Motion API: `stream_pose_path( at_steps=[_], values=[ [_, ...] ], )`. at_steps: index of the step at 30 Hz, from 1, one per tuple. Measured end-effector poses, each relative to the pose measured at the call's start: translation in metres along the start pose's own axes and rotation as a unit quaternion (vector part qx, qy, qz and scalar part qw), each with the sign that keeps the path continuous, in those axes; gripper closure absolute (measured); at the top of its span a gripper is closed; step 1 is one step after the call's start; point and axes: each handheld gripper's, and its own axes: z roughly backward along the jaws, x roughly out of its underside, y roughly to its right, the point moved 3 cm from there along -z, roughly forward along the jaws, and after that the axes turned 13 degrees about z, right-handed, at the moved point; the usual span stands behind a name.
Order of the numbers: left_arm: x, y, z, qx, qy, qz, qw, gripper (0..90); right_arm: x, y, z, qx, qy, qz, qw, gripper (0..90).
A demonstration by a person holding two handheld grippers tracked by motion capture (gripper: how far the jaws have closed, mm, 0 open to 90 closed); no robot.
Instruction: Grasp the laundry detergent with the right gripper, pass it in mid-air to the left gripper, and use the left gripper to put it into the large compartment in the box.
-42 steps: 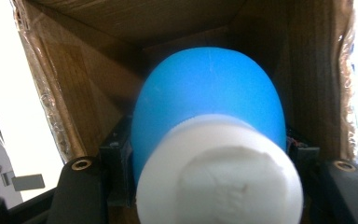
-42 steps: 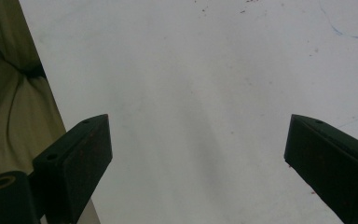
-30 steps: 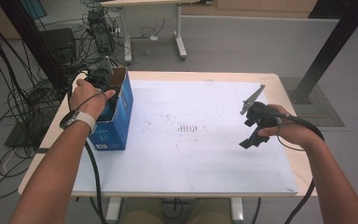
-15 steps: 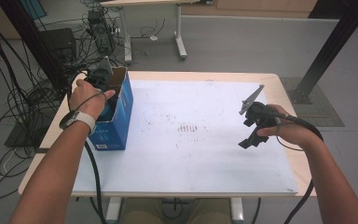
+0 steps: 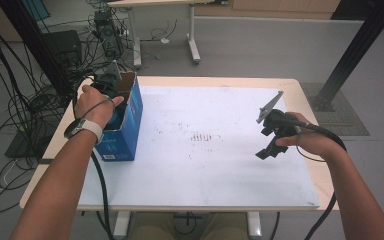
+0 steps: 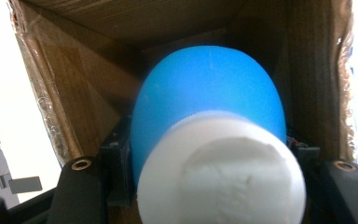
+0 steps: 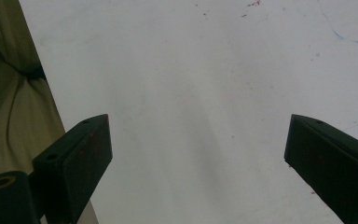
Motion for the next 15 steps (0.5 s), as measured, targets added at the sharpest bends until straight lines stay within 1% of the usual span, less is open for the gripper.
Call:
stream_pose_path(
  at_steps=[15],
  values=[
    [0.0002,0.0002,-0.0001,0.002,0.001,0.001,1.0000,37.2,0.0003,-0.0002,-0.0010,-0.001,0.000,0.000,1.0000,7.4]
  ],
)
